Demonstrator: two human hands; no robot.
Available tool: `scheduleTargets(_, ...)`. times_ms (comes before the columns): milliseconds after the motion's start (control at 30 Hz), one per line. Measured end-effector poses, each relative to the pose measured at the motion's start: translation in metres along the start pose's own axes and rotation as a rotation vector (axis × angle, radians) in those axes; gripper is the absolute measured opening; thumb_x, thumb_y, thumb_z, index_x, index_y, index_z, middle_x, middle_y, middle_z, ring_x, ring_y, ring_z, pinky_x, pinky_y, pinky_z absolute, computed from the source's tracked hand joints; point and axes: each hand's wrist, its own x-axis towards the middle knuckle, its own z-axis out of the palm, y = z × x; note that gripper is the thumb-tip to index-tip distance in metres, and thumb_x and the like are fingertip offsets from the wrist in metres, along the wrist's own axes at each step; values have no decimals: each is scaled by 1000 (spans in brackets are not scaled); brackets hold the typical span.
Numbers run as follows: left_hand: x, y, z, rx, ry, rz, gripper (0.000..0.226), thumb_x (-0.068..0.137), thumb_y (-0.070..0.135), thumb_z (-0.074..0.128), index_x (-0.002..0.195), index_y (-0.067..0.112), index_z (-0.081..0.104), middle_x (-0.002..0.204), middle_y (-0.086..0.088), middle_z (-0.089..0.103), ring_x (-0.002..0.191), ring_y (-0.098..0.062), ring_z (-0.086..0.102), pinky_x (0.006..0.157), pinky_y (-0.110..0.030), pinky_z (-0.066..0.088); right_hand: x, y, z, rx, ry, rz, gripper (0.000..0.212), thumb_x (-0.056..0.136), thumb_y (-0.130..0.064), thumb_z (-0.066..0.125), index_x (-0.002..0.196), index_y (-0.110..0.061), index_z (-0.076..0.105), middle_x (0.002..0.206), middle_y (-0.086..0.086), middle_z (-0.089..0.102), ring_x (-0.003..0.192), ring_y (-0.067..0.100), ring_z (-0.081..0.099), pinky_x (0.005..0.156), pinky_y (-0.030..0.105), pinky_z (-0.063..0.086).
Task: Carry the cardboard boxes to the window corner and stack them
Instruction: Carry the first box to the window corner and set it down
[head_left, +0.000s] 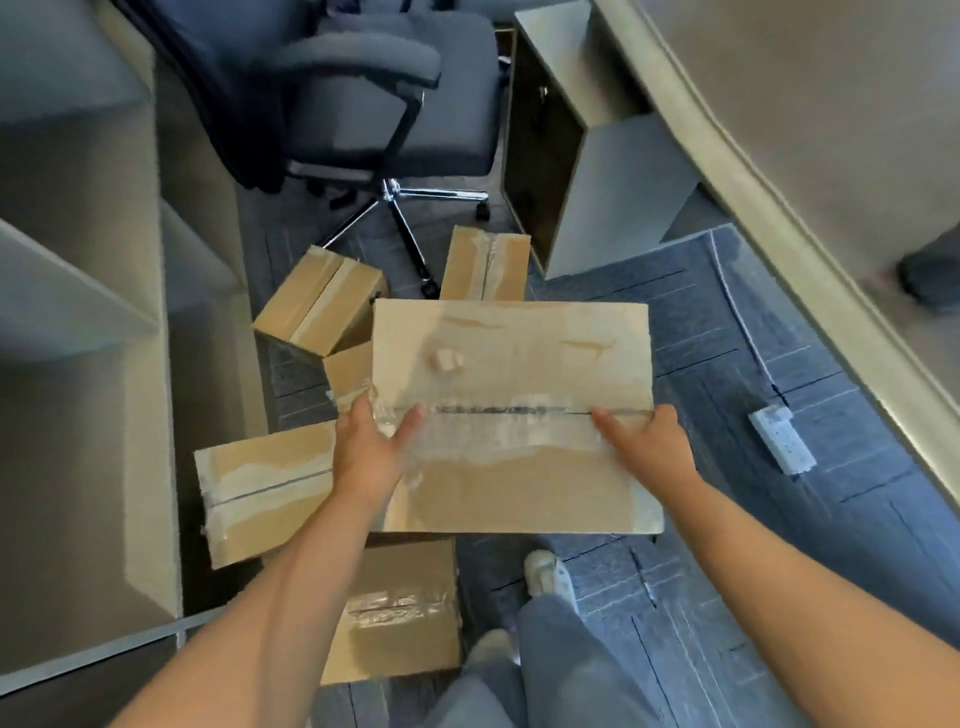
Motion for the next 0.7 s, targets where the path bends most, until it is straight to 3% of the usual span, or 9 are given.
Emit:
scheduleTargets(200,-57,31,-24,-30,-19,169,51,85,51,52,125,18,49,123,-8,54,112,-30,53,90,-37,43,-90,21,-60,130,135,70,70,77,-54,66,120,-6,38,100,3,49,88,23,50,74,35,43)
scheduleTargets(300,-88,51,-18,-16,-93,278,47,85,53,51,119,21,49,118,-4,58,106,-26,55,85,-34,44,-132,49,-90,203,233,88,69,76,-53,67,119,-7,39,100,2,51,86,20,50,73,35,45)
scheduleTargets(433,-134,84,3,40,-209,424,58,86,56,48,131,20,41,131,-9,53,119,-33,49,98,-43,42,-179,94,-124,272,394,148,71,78,-53,66,122,-4,39,100,2,49,86,20,48,72,32,41)
scheduleTargets(500,-160,98,16,85,-258,473,63,89,53,47,139,17,33,141,-12,44,128,-33,42,101,-40,37,-203,118,-140,315,457,182,71,77,-55,65,121,-5,39,101,2,51,86,20,50,71,32,41)
scheduleTargets(700,-246,123,59,100,-461,681,50,85,54,54,122,22,44,120,-4,60,107,-27,56,77,-30,40,-280,201,-178,465,638,286,59,77,-53,66,110,-12,38,100,3,56,81,17,56,65,31,47)
